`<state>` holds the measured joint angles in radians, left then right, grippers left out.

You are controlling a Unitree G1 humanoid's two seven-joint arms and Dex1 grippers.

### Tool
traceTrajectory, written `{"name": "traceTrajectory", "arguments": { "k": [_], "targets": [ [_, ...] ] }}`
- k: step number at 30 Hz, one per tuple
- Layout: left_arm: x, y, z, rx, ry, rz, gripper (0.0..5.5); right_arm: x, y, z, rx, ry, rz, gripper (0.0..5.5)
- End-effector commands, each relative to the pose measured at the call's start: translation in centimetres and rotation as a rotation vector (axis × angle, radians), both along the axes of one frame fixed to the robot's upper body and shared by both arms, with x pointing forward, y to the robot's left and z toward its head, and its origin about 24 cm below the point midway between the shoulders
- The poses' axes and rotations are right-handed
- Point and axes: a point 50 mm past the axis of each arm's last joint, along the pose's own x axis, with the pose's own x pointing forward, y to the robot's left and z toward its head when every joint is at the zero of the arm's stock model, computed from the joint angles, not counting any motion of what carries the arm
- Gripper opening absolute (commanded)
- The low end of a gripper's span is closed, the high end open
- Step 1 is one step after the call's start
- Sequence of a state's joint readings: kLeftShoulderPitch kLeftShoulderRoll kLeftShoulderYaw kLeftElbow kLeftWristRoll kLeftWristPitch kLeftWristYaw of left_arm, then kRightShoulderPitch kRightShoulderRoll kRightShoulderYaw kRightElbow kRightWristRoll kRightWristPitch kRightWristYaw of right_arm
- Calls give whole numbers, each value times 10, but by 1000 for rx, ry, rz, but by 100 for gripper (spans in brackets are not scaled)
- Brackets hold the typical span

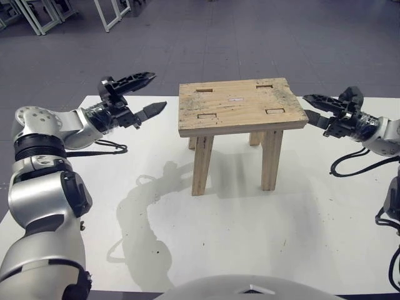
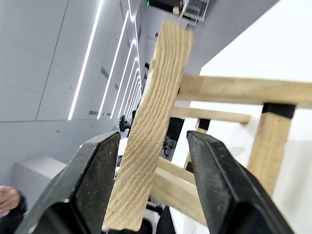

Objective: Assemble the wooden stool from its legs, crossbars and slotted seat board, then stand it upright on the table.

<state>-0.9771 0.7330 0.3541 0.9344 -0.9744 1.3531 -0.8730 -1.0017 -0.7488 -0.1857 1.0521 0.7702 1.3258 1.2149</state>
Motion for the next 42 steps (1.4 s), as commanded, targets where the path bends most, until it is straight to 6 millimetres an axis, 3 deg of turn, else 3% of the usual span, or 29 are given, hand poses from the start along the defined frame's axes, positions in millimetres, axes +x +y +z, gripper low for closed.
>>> {"name": "traceTrajectory", "arguments": {
  "k": [1, 3, 5, 7, 11, 14, 16, 19, 22, 27, 30, 33, 36, 39, 42],
  "targets": [
    [5, -25, 38, 330, -448, 214, 461, 15, -2, 37, -101, -278, -186, 250],
    [3, -52, 47, 521, -594, 330, 461, 25, 16, 58, -183, -432, -283, 250],
    [3, -73, 56, 633, -690, 440, 461, 27, 54, 81, -298, -617, -328, 250],
    [1, -86, 58, 754, -764, 499, 461, 22, 85, 91, -417, -770, -343, 250],
    [0, -105, 28, 985, -756, 501, 461, 18, 116, 67, -657, -876, -337, 250],
    [1, -110, -13, 1117, -652, 455, 461, 14, 118, 27, -803, -821, -291, 250],
    [-3, -108, -51, 1244, -575, 397, 461, 13, 113, -3, -872, -752, -275, 250],
    [-6, -103, -74, 1312, -512, 370, 461, 9, 111, -26, -898, -686, -261, 250],
    [6, -103, -65, 1288, -530, 430, 461, 2, 121, -24, -820, -668, -277, 250],
    [15, -105, -44, 1213, -626, 512, 461, -3, 126, 7, -680, -733, -428, 250],
    [3, -106, -27, 1131, -713, 584, 461, -3, 119, 22, -693, -805, -540, 250],
    [-21, -101, 16, 903, -877, 832, 461, -9, 107, 54, -663, -963, -710, 250],
    [-40, -97, 40, 797, -962, 1038, 461, -16, 101, 62, -654, -995, -849, 250],
    [-48, -90, 34, 854, -953, 1149, 461, -22, 94, 48, -727, -973, -947, 250],
    [-65, -82, 1, 970, -854, 1196, 461, -37, 76, 16, -869, -873, -1068, 250]
  ]
}}
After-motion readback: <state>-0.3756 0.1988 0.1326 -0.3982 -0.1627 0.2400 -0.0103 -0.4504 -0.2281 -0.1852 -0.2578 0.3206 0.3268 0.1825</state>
